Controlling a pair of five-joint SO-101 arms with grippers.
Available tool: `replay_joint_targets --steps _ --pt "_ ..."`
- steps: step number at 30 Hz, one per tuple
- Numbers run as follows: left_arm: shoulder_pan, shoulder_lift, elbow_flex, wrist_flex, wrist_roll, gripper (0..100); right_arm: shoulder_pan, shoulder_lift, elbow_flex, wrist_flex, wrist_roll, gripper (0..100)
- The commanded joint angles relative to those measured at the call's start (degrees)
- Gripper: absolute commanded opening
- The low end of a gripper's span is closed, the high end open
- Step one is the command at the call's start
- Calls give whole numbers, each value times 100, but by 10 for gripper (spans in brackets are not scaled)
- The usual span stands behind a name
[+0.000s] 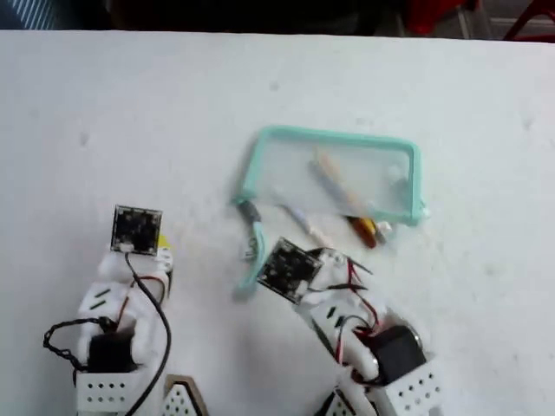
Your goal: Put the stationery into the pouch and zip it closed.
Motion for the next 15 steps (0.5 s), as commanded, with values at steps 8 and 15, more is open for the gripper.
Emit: replay_joint_targets --steps 8,15 --pt "-4 -66 -202 -88 26 27 -681 4409 -2866 -13 -1327 25" --pt "4 -66 -202 -88 -141 27 -699 6510 -4167 -13 -1635 26"
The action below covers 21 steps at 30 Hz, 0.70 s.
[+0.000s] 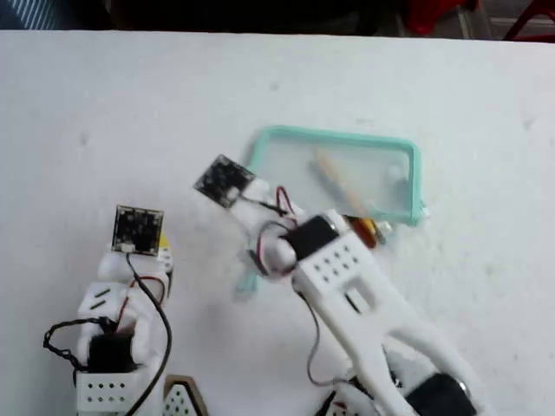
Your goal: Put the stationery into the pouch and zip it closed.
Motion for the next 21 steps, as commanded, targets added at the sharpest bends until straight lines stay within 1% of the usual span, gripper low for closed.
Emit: replay_joint_targets --steps 1,4,8,16,21 --pt "4 -66 -202 -88 -53 27 -66 910 -826 -13 -176 33" --pt "4 -66 -202 -88 -62 27 -31 1622 -1310 -13 -387 88" --pt "4 -66 -202 -88 -62 27 -40 2501 -1916 -13 -431 142" --pt "13 -66 -202 -123 -70 27 -13 3802 -2971 -13 -440 117" --pt "13 -66 -193 -167 -70 27 233 4066 -3209 4 -440 120"
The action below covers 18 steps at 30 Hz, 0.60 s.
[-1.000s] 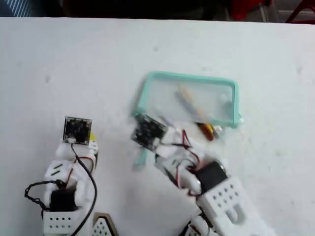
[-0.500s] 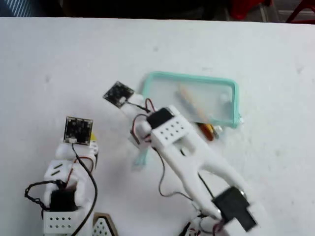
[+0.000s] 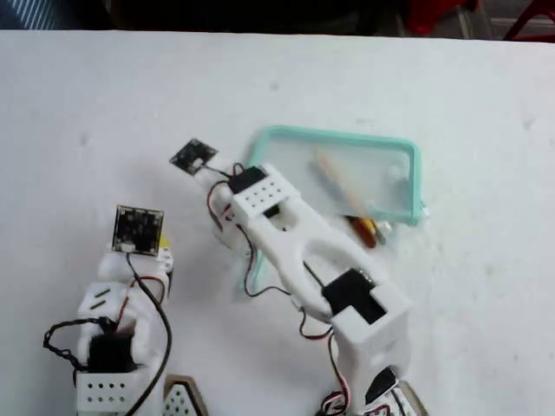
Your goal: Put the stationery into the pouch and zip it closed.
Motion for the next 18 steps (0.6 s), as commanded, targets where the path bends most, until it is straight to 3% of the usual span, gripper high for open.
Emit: replay_joint_targets --steps 1,9,18 --pt "13 -66 -193 -167 -70 27 224 -75 -316 22 -62 120" --pt "154 -66 -193 -167 -79 27 418 -532 -308 171 -53 224" --pt "154 -66 -193 -149 -79 27 418 48 -360 -268 -53 198"
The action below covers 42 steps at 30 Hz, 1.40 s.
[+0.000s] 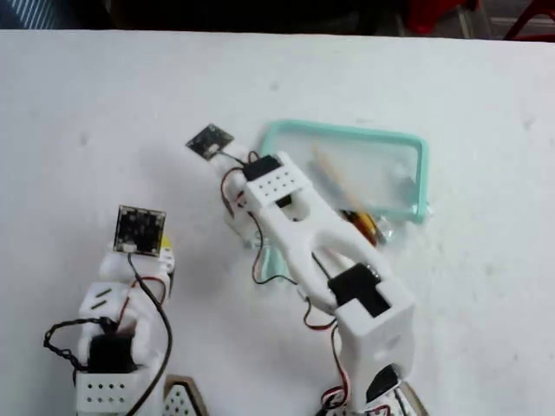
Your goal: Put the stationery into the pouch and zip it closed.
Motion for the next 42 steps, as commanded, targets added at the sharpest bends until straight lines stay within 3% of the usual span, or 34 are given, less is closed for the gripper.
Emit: replay_joint_targets --steps 1,23,28,38,42 --pt "75 -66 -193 -149 -79 27 31 -13 -237 -259 -53 198" --pt "84 -66 -193 -132 -79 27 57 567 -343 -760 -53 196" --pt "84 -66 -193 -132 -79 27 57 523 -369 -752 -62 148" --pt "84 -66 -193 -132 -79 27 57 567 -492 -725 -378 187" --pt "84 -66 -193 -132 -79 27 57 558 -492 -734 -413 98"
